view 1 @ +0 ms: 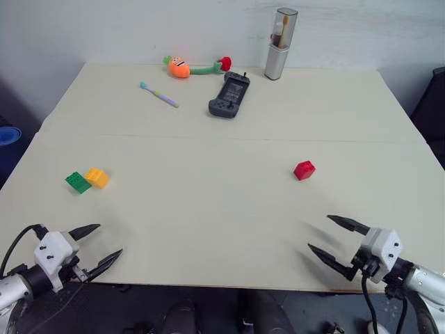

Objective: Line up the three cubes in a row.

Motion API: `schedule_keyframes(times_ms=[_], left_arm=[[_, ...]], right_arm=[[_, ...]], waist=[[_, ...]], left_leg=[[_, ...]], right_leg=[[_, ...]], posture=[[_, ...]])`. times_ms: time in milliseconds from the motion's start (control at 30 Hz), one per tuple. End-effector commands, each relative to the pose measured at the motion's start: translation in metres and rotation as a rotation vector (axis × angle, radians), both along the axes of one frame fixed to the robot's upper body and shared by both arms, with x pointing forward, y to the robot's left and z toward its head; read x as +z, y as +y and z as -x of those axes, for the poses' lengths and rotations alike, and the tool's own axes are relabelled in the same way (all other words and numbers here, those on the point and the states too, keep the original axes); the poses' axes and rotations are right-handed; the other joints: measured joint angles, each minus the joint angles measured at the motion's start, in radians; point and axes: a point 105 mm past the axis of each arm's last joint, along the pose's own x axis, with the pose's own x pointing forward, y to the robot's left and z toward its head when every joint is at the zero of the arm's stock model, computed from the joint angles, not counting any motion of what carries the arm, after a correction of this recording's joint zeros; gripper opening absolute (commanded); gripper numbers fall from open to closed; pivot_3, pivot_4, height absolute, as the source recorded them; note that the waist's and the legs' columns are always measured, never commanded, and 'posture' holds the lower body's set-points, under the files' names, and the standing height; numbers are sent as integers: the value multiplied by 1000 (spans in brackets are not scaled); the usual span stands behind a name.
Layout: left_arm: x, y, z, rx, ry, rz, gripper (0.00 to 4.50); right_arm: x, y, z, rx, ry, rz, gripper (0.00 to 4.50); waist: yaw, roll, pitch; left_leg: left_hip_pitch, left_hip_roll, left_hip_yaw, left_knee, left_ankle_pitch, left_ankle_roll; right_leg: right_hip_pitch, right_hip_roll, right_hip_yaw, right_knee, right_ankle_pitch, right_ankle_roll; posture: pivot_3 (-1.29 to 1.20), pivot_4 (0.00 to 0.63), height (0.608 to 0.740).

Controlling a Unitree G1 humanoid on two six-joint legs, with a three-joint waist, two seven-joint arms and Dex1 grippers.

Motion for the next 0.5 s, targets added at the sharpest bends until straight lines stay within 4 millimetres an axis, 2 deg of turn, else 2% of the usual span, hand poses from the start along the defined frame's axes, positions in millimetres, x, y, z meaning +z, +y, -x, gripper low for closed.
schedule_keyframes(times_ms=[33, 167, 267, 400, 500], left_arm=[[10, -2, -4, -3, -42, 5, 4500], [15, -12, -15, -43, -29, 57, 4500], [31, -33, -26, -139, -12, 199, 4500], [37, -77, -27, -362, 36, 239, 4500], [43, -94, -36, -403, -4, 260, 4500]], right_arm=[[13, 3, -2, 2, -59, -7, 4459], [18, 6, -5, -17, -84, -27, 4459], [24, 0, -4, -114, -97, -57, 4459], [21, -23, 14, -319, -96, -81, 4459], [15, -36, 24, -459, -98, -112, 4459]], waist=[[0, 0, 0], [2, -1, 0], [3, -1, -1], [7, 1, -3], [4, 1, -3]], left_leg=[[0, 0, 0, 0, 0, 0], [0, 0, 0, 0, 0, 0], [0, 0, -1, 0, 0, 0], [-2, -1, -2, 0, 4, -6], [-1, -1, -2, 0, 4, -6]], right_leg=[[0, 0, 0, 0, 0, 0], [0, 0, 0, 0, 0, 0], [0, 0, 0, 1, 0, 0], [0, -1, -2, 0, 0, 0], [1, -1, -1, 0, 0, 0]], posture=[[0, 150, 740], [0, 150, 740], [0, 150, 740], [0, 150, 740], [0, 150, 740]])
